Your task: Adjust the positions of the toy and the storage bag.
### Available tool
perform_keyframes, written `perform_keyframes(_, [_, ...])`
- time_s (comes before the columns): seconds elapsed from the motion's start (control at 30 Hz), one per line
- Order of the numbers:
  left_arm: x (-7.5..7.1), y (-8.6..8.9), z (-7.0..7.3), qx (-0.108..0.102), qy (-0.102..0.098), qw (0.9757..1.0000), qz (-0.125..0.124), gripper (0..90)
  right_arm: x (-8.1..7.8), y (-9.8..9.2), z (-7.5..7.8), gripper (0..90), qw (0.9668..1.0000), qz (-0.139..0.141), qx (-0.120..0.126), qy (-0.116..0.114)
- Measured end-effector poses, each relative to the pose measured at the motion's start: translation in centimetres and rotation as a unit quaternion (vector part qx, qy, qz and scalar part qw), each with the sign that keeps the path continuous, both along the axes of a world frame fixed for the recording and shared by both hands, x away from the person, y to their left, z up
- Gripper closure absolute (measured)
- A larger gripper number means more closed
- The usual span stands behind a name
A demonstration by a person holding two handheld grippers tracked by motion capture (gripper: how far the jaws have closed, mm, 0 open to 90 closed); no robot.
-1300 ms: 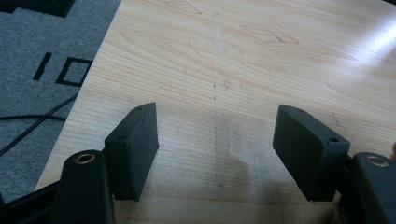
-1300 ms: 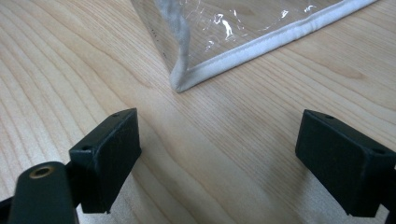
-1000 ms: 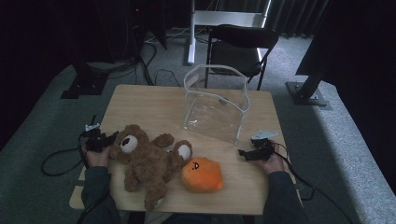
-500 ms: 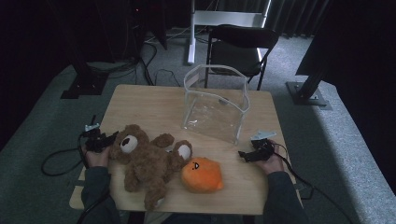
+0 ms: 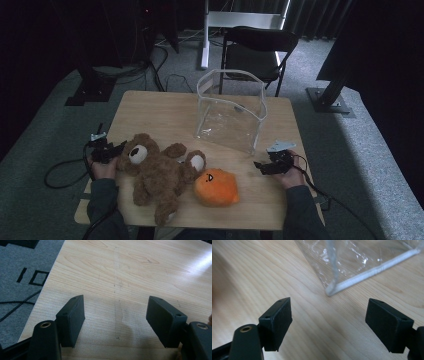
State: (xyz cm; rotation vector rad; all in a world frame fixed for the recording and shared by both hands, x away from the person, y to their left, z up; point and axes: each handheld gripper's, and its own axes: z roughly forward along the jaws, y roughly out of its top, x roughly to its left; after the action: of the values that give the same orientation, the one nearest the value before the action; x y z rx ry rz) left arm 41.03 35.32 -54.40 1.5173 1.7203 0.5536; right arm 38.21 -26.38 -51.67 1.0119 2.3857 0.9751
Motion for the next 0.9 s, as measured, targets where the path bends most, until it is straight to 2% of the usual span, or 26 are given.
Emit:
perform_keyframes(0.27, [0.0,0.0,0.0,0.0,0.0,1.0,0.0,31.8,-1.1,0.6,1.1,20.3,0.9998,0.007,0.01,-0.016])
perform_keyframes(0.4, [0.0,0.0,0.0,-0.001,-0.001,1.0,0.001,31.8,-2.3,1.4,2.1,20.4,0.9993,0.022,0.013,-0.026])
perform_keyframes(0.8, [0.0,0.0,0.0,-0.001,-0.001,1.0,0.001,31.8,-4.7,3.6,3.3,20.9,0.9971,0.065,0.007,-0.039])
perform_keyframes(0.9, [0.0,0.0,0.0,-0.001,-0.001,1.0,0.001,31.8,-5.1,4.0,3.5,20.9,0.9963,0.075,0.016,-0.039])
